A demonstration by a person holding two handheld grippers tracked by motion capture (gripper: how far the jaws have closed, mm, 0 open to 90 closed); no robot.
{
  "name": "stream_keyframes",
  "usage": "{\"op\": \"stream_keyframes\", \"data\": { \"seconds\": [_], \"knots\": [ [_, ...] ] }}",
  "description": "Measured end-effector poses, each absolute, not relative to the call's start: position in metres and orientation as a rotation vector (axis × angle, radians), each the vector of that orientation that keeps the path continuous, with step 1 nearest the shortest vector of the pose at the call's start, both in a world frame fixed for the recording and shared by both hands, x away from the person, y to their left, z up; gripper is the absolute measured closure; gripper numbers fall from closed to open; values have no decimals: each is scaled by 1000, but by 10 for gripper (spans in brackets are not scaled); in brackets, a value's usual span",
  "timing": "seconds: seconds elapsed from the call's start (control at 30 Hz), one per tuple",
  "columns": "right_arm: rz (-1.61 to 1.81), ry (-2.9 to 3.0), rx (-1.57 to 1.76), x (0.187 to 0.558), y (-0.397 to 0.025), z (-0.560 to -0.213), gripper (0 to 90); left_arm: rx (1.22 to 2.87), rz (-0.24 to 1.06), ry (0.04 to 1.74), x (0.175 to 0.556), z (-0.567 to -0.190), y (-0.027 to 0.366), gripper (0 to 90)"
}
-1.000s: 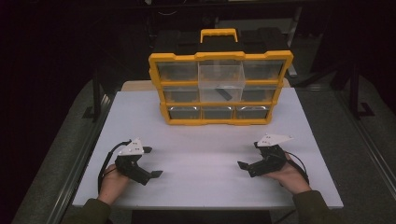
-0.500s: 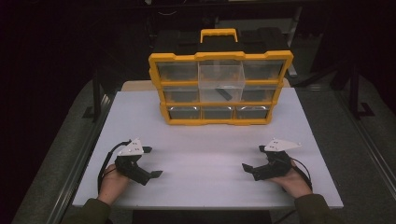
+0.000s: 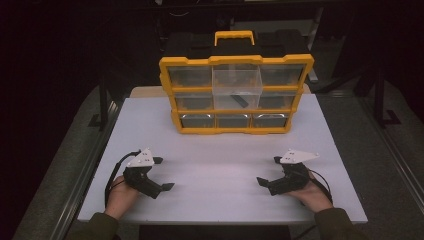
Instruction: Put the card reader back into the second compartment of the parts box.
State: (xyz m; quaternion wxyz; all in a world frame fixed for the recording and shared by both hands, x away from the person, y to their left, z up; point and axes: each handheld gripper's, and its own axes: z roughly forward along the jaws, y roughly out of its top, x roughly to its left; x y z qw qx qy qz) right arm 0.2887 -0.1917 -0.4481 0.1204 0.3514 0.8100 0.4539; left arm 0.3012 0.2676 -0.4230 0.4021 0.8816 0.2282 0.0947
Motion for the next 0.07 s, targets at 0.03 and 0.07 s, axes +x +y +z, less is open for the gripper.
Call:
{"op": "stream_keyframes", "data": {
  "seconds": [0.03,0.07],
  "knots": [
    [1322,2368,1025,289,-191,-448,0,2231,239,577,301,-423,268,4],
    [1313,2371,1022,289,-191,-449,0,2231,239,577,301,-423,268,4]
  ]
}}
